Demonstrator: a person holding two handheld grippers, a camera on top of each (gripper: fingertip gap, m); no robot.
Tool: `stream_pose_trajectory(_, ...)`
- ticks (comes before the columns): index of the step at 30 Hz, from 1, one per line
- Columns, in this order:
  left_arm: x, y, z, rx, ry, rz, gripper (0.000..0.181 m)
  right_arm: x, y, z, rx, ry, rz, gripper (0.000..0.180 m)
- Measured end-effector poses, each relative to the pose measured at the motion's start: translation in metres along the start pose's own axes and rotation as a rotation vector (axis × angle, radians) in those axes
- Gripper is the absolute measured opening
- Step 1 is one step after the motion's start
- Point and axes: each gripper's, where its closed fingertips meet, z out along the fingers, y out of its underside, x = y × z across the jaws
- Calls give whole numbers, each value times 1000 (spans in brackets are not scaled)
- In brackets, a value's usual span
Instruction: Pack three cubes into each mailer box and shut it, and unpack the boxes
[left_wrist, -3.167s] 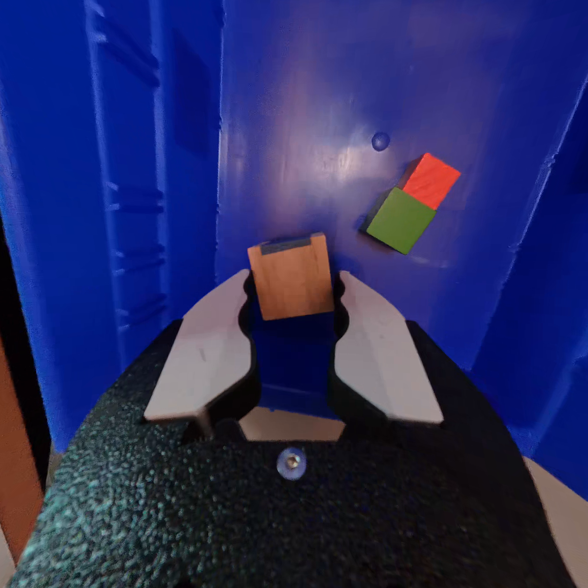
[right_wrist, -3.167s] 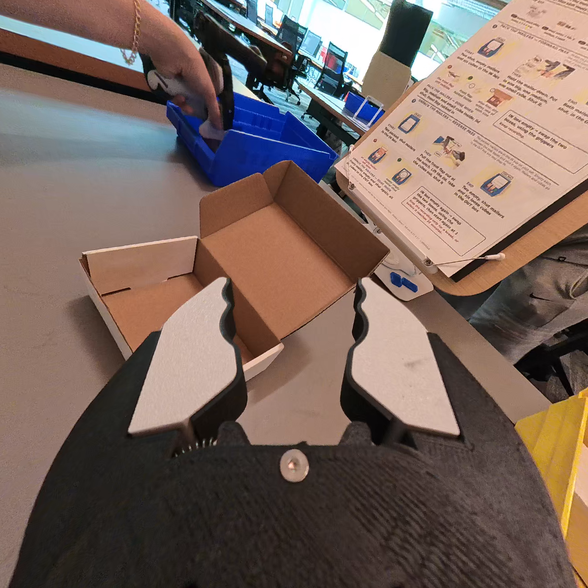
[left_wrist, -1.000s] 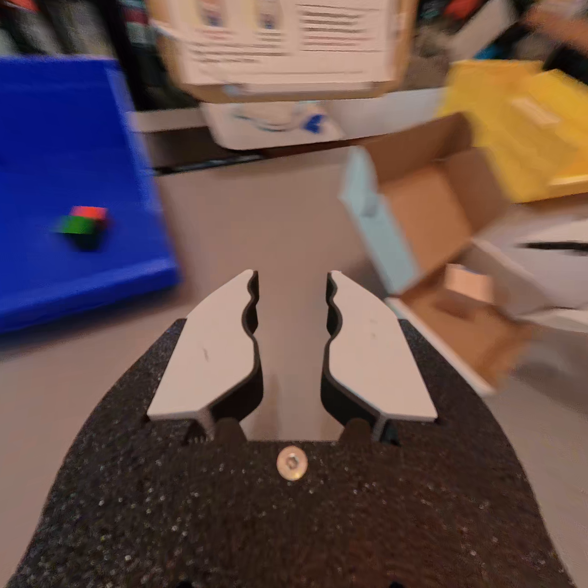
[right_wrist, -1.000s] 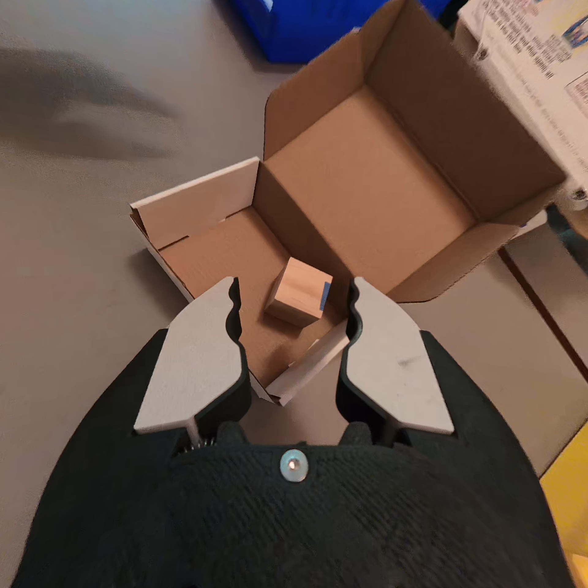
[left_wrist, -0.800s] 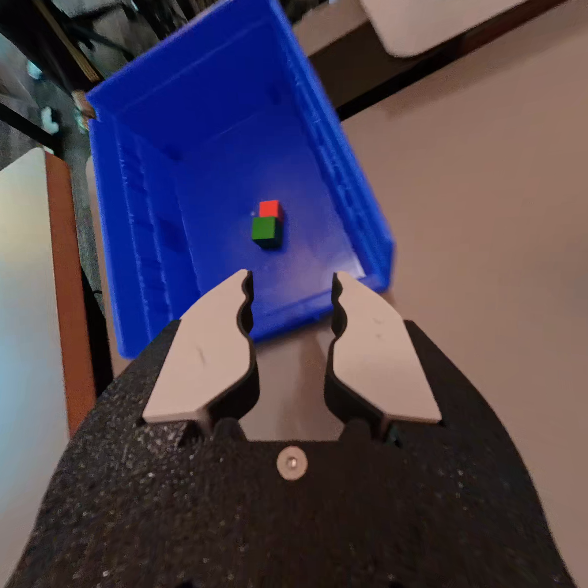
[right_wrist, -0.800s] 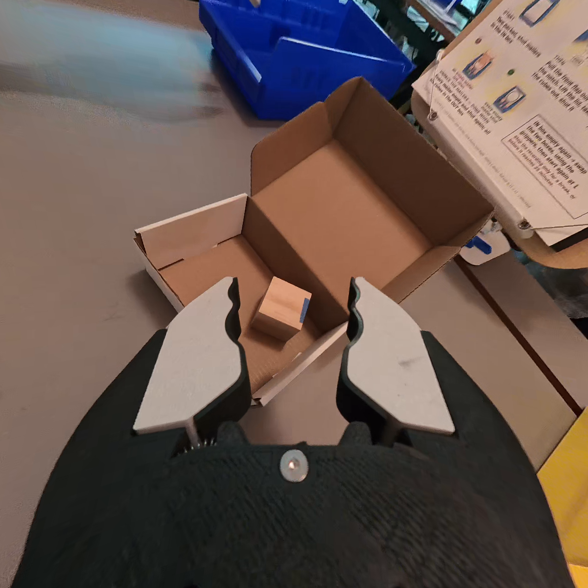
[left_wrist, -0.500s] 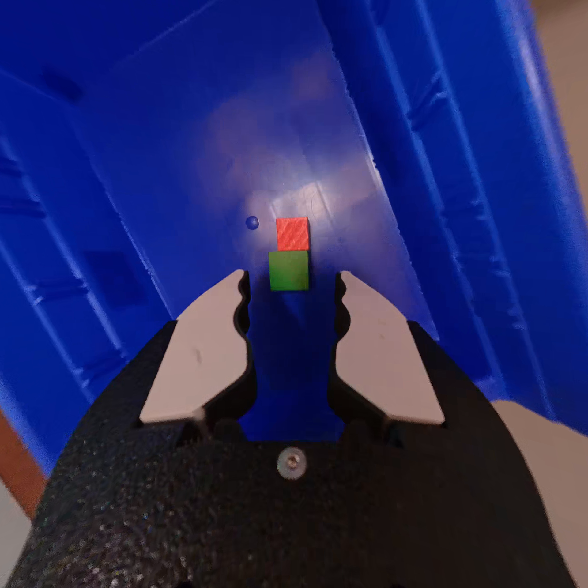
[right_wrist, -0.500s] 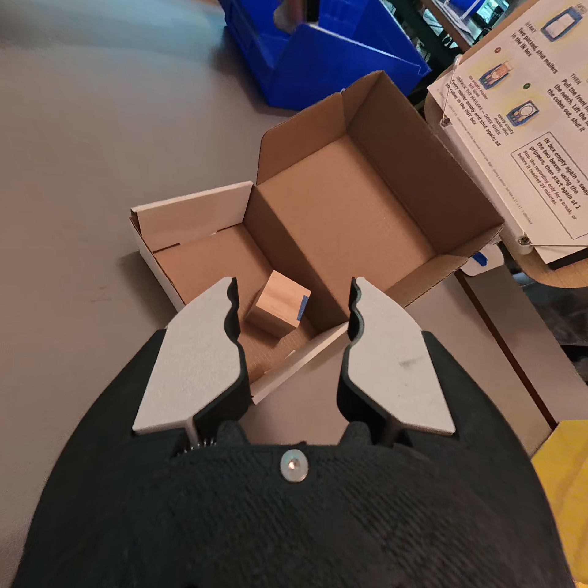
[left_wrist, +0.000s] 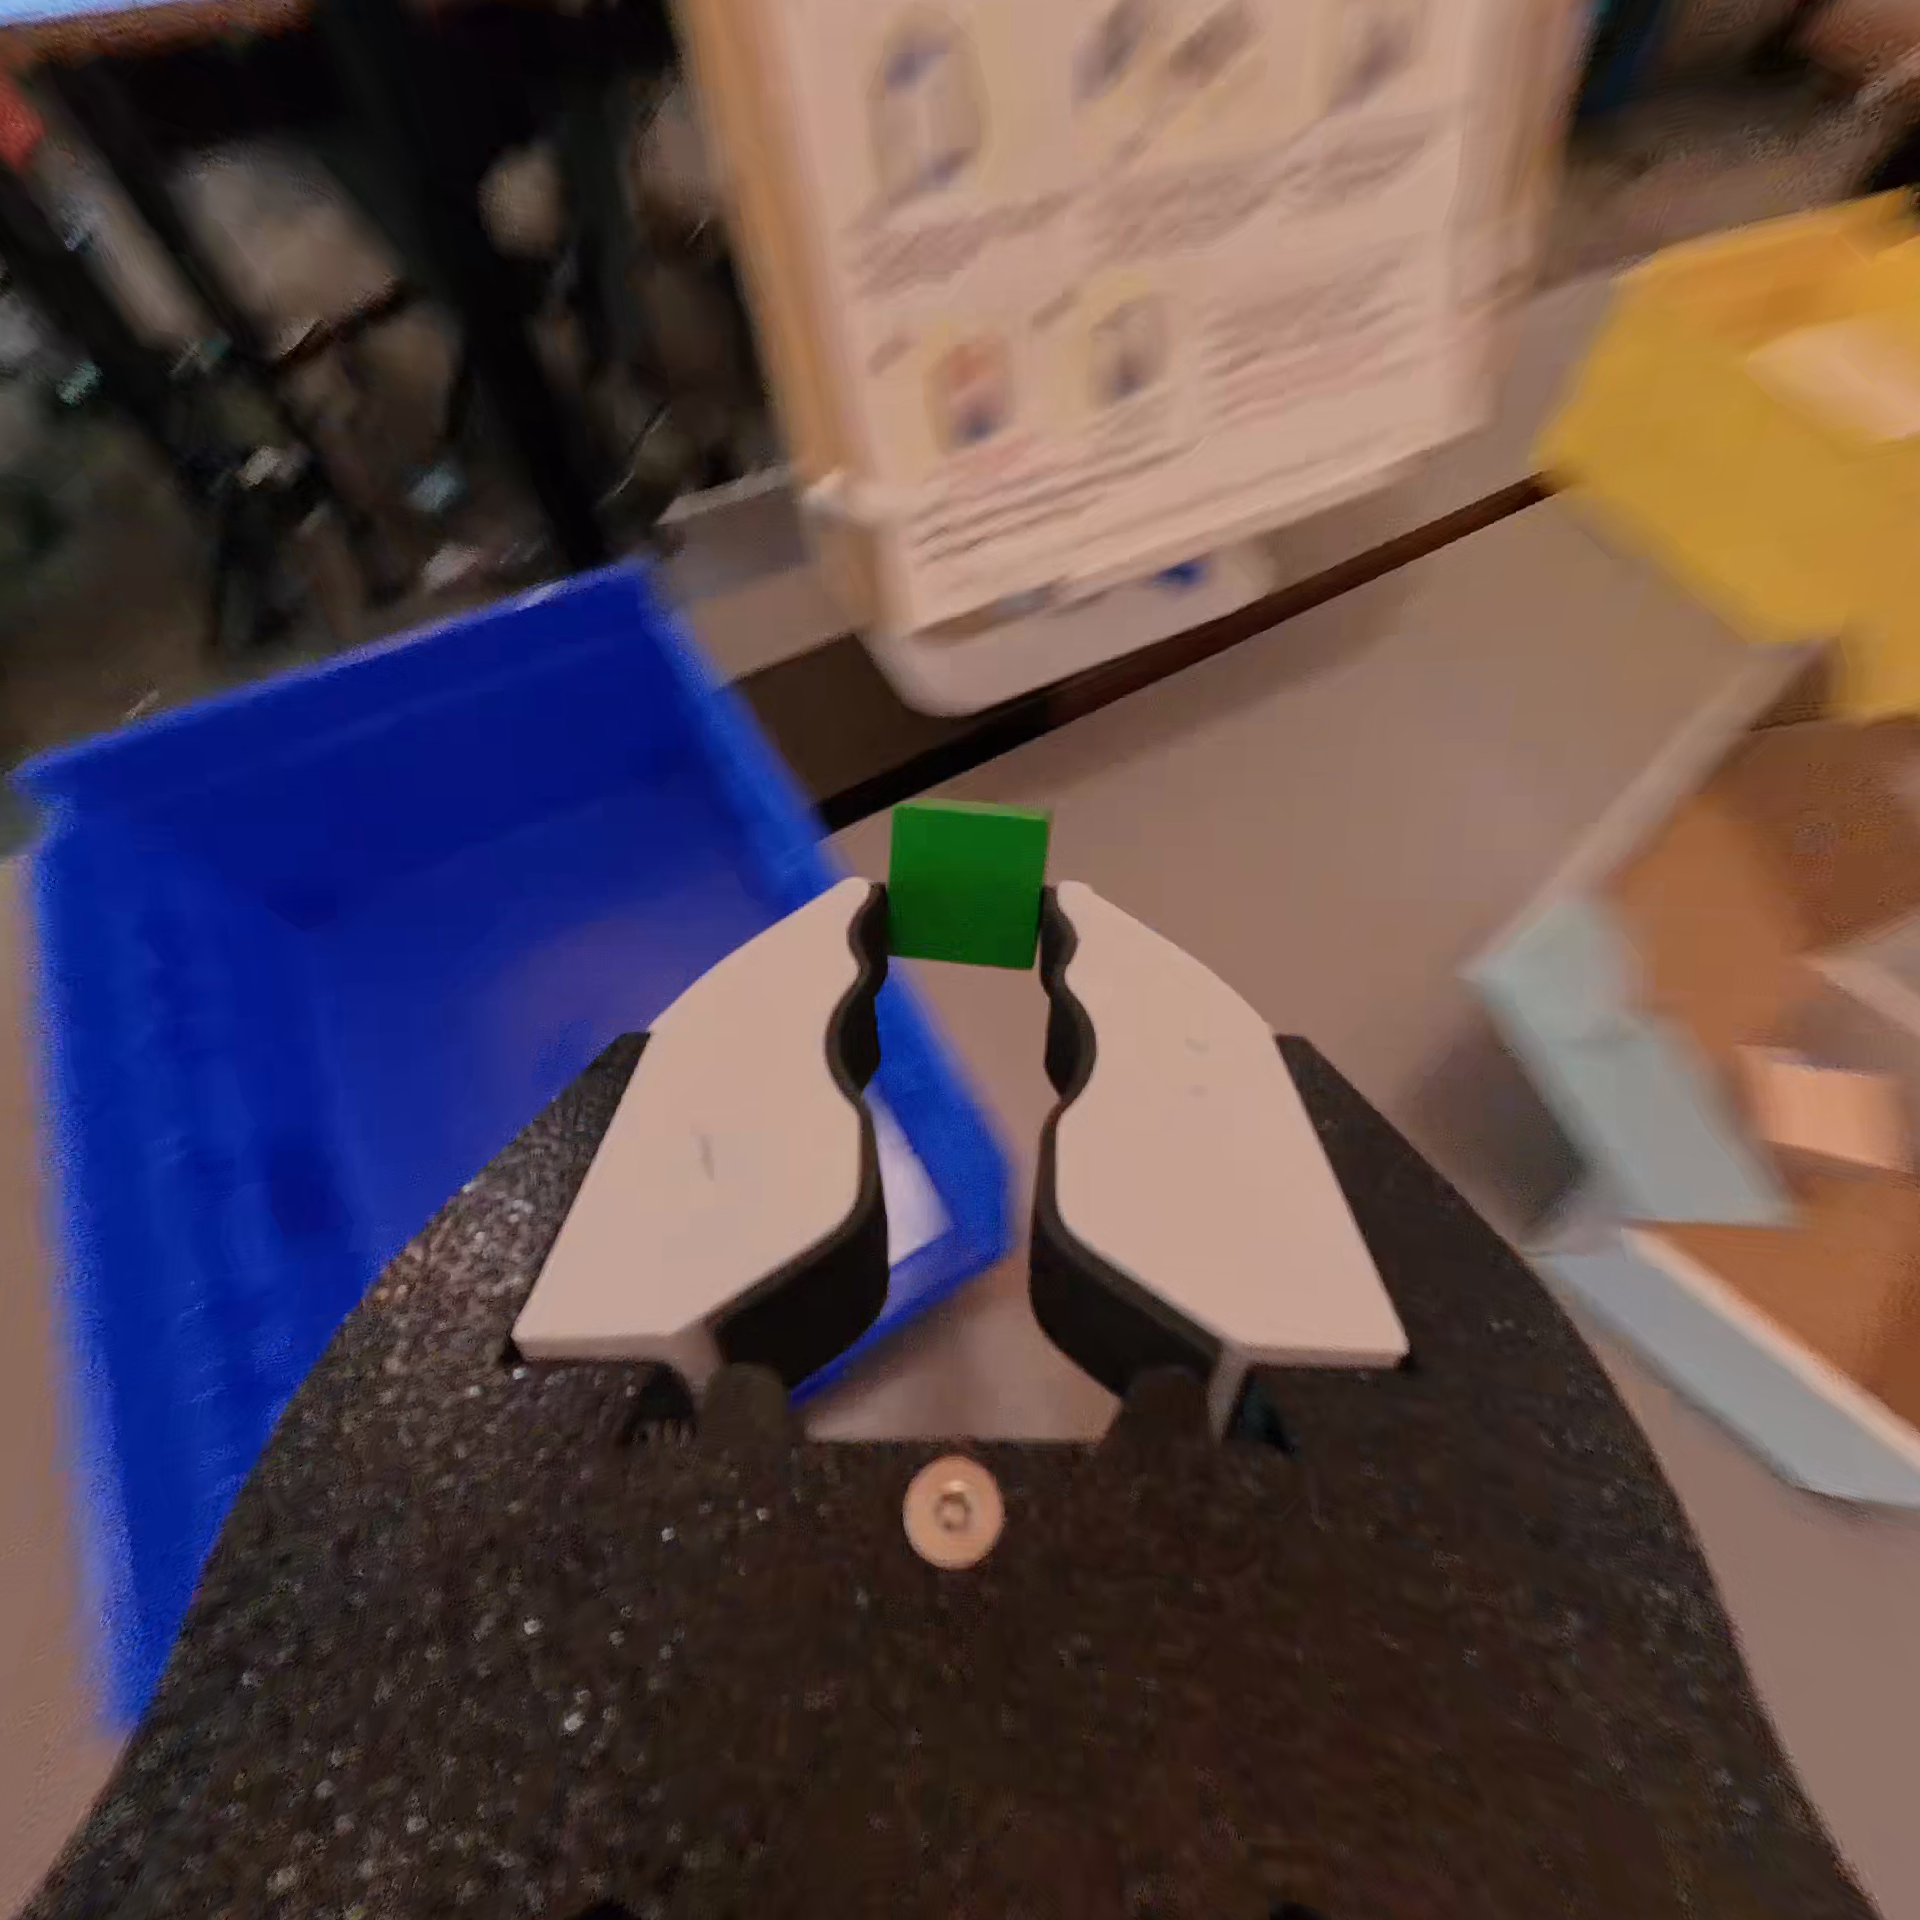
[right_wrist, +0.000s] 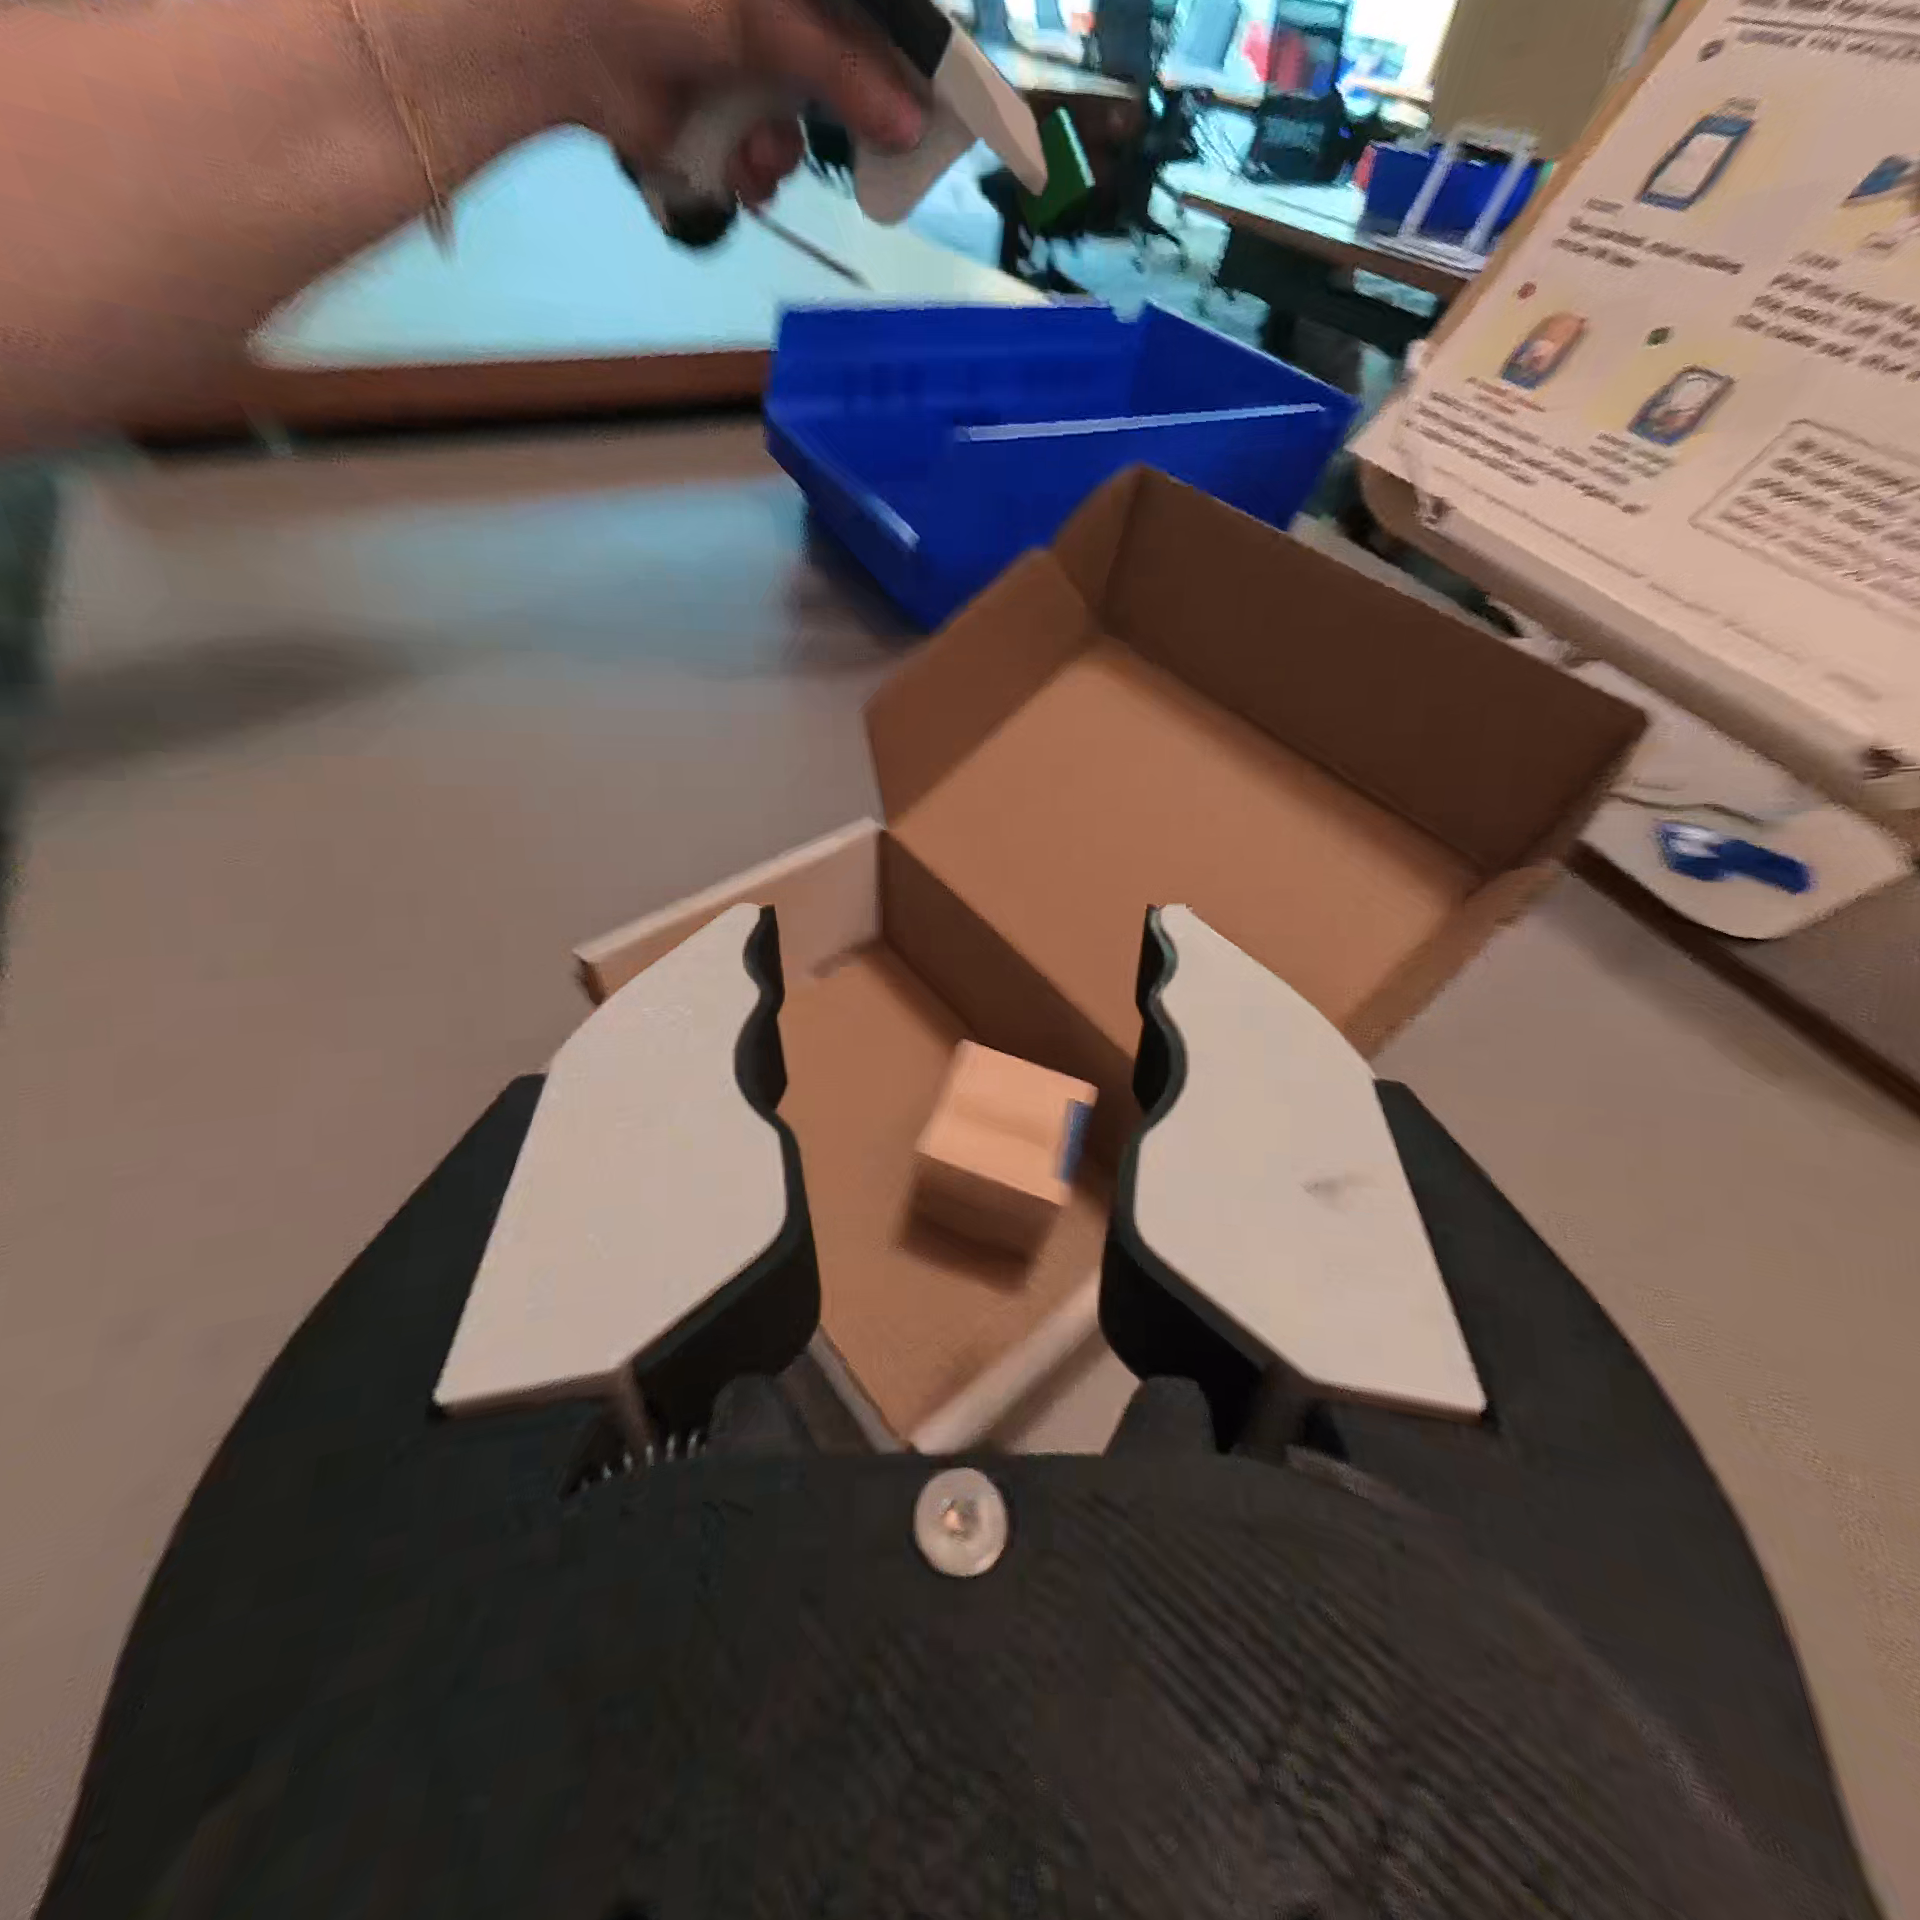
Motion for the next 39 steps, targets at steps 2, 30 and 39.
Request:
stream_pose_trajectory(2, 61, -16, -23, 170, 184, 6, 27, -15, -11, 0, 71, -111, 126, 72)
stream_pose_trajectory(30, 313, 83, -54, 524, 658, 407, 34, -86, -57, 9, 247, -794, 1007, 33)
stream_pose_trajectory(39, 251, 78, -30, 397, 323, 290, 39, -5, 26, 2, -167, -172, 465, 32)
